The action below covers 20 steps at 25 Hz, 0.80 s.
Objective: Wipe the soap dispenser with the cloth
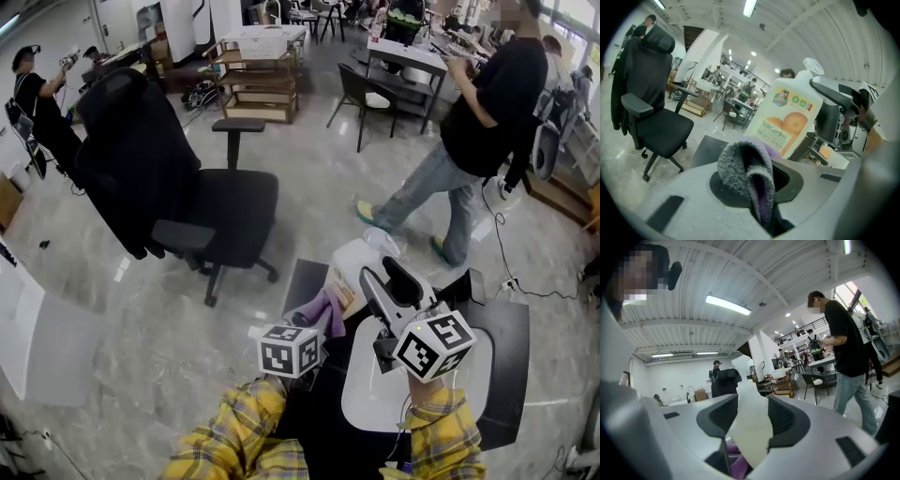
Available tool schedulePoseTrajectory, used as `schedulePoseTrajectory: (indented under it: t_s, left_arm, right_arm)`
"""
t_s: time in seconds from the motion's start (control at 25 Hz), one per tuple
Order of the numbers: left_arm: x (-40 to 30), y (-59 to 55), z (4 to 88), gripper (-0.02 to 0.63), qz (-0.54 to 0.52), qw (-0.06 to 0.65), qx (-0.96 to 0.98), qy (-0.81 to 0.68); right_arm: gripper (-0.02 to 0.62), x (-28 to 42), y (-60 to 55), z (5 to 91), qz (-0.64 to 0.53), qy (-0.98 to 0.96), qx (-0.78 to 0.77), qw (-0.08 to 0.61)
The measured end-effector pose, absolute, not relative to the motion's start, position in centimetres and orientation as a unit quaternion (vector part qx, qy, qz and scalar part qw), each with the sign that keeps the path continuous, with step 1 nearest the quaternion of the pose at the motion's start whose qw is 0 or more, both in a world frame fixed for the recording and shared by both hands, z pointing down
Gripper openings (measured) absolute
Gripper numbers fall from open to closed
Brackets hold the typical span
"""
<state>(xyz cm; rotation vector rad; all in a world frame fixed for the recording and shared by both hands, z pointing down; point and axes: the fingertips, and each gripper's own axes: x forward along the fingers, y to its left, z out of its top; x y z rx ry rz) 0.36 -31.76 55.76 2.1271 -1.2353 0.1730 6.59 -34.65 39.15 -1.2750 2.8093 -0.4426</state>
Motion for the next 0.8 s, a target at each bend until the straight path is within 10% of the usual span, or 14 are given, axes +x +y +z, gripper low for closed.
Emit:
schedulePoseTrajectory:
  t_s: [0.8]
  left_arm:
    - [0.1, -30.9, 58.3, 0.049, 0.09, 0.369, 0.8, -0.465]
  right_arm:
    - [0.17, 6.7, -34.5, 39.0, -0.142, 0.907, -0.396, 0.003]
